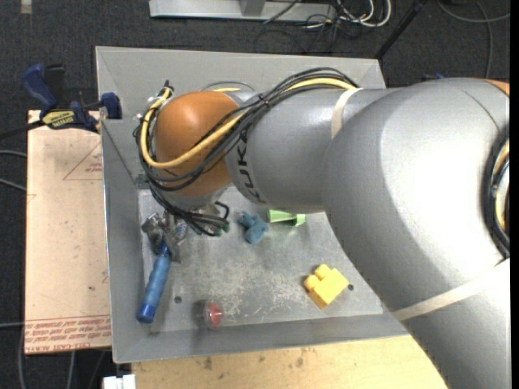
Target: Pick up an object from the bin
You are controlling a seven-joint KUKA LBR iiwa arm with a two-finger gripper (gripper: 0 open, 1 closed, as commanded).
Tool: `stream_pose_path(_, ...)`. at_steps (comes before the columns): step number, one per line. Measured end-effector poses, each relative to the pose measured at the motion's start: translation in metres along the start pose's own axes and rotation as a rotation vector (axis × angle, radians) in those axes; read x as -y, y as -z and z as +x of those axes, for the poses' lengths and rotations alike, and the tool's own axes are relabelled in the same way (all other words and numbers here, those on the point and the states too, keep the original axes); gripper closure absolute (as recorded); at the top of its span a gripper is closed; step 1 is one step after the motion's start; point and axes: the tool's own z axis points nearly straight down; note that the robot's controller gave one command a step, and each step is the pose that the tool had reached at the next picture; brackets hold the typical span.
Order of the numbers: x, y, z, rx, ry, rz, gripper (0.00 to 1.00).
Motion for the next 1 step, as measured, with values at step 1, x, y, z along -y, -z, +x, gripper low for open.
stream_pose_path(1,0.0,0.0208,-0.0005,0.003,-0.001,0.0,1.0)
